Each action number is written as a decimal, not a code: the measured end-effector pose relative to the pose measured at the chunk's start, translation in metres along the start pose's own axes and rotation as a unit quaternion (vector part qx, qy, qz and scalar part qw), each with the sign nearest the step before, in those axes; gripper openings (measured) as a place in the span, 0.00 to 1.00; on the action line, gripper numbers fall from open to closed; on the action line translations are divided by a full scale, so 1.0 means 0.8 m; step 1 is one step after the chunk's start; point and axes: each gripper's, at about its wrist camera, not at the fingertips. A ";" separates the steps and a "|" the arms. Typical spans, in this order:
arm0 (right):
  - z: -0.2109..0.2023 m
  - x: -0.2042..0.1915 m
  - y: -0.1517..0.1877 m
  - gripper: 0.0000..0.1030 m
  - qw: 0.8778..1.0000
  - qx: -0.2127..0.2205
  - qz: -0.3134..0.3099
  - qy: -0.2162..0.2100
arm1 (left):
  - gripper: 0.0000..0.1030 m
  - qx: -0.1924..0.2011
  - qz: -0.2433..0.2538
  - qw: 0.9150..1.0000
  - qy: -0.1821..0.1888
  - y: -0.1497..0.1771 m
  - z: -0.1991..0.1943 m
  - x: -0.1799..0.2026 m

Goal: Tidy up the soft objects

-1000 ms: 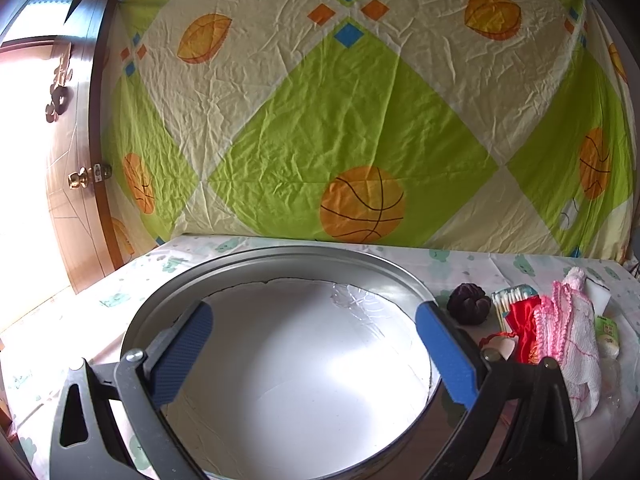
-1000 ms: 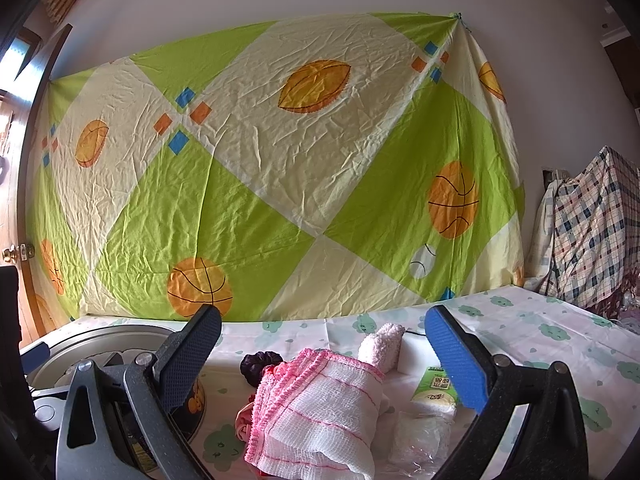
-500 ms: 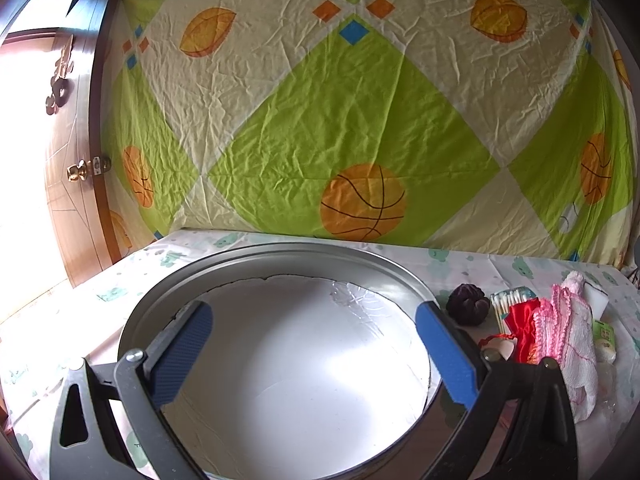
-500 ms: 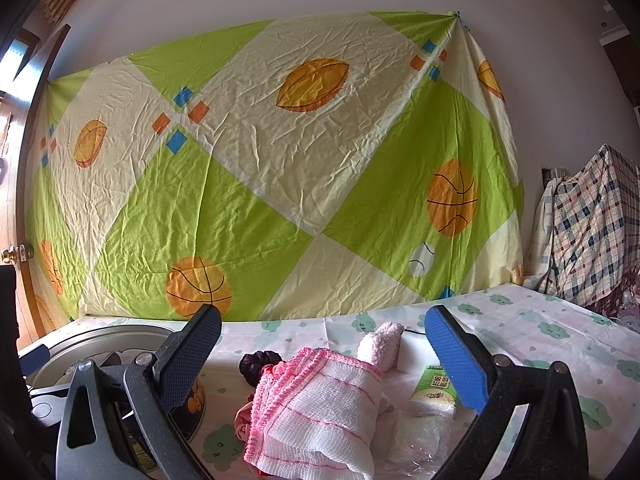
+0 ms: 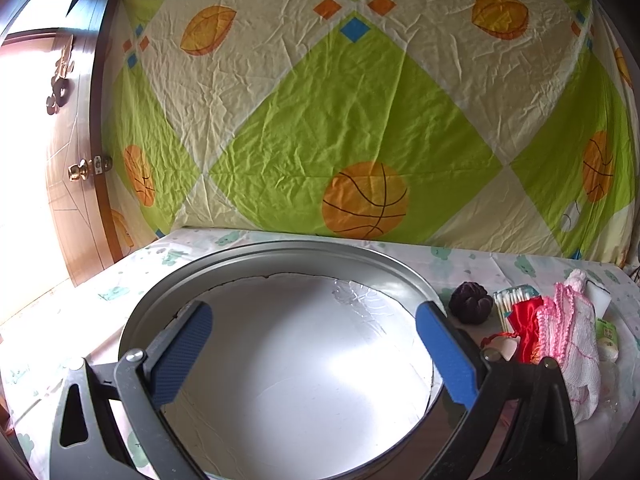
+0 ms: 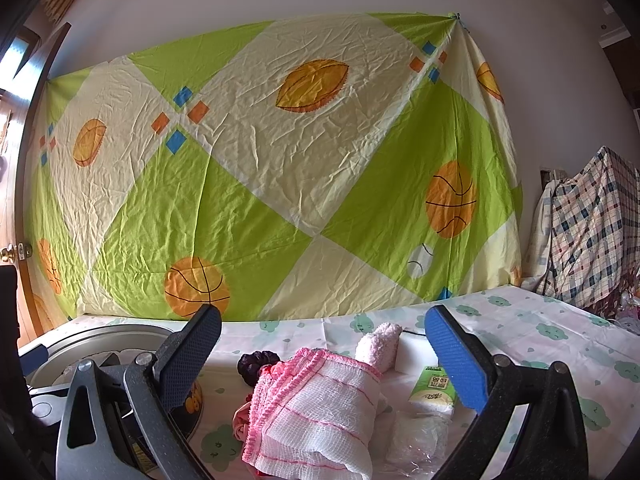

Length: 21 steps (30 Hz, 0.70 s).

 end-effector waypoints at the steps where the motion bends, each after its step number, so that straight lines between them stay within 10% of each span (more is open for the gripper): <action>1: 0.000 0.000 0.000 0.99 1.000 0.000 0.000 0.001 | 1.00 0.000 0.000 1.000 0.000 0.000 0.000 0.000; 21: -0.002 0.000 -0.001 0.99 1.000 0.005 -0.003 0.004 | 1.00 -0.002 0.001 1.000 -0.001 0.001 0.002 0.000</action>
Point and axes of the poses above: each gripper's, at about its wrist camera, not at the fingertips, and z roughly the way its jaws point, x to its right, y to its underside, and after that the axes turned 12 degrees about z, right-handed
